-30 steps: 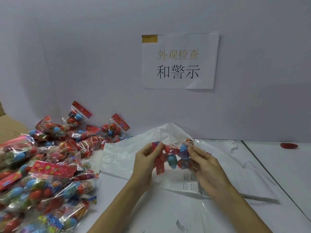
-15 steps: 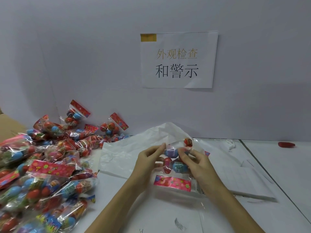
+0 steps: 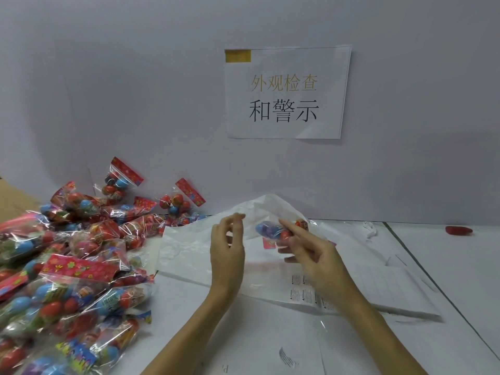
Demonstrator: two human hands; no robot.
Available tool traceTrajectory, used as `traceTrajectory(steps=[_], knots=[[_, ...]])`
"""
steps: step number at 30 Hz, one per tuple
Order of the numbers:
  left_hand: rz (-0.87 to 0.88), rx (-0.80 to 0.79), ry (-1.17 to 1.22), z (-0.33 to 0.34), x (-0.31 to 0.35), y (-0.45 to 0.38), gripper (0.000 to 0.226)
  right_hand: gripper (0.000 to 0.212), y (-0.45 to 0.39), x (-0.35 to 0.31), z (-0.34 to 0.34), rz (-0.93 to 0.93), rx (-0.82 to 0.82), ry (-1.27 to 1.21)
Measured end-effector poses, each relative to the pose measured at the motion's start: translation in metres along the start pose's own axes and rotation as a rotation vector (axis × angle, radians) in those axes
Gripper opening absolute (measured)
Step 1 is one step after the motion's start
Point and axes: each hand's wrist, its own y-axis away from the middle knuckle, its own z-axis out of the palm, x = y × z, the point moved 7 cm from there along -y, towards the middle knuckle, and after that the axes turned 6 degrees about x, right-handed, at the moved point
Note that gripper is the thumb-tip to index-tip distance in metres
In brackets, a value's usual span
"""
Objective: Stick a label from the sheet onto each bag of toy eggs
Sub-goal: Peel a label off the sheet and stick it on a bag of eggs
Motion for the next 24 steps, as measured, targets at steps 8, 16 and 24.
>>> traceTrajectory(steps=[8, 16, 24], knots=[[-0.393, -0.308, 0.214, 0.019, -0.024, 0.005, 0.064, 0.068, 0.002, 0.002, 0.008, 0.039, -0.005, -0.089], [-0.488, -0.216, 0.310, 0.020, -0.029, 0.004, 0.062, 0.021, -0.005, 0.016, -0.004, 0.178, 0.159, -0.222], [-0.463, -0.150, 0.393, 0.006, -0.025, -0.006, 0.045, 0.020, -0.003, 0.017, -0.001, 0.258, 0.054, -0.388]])
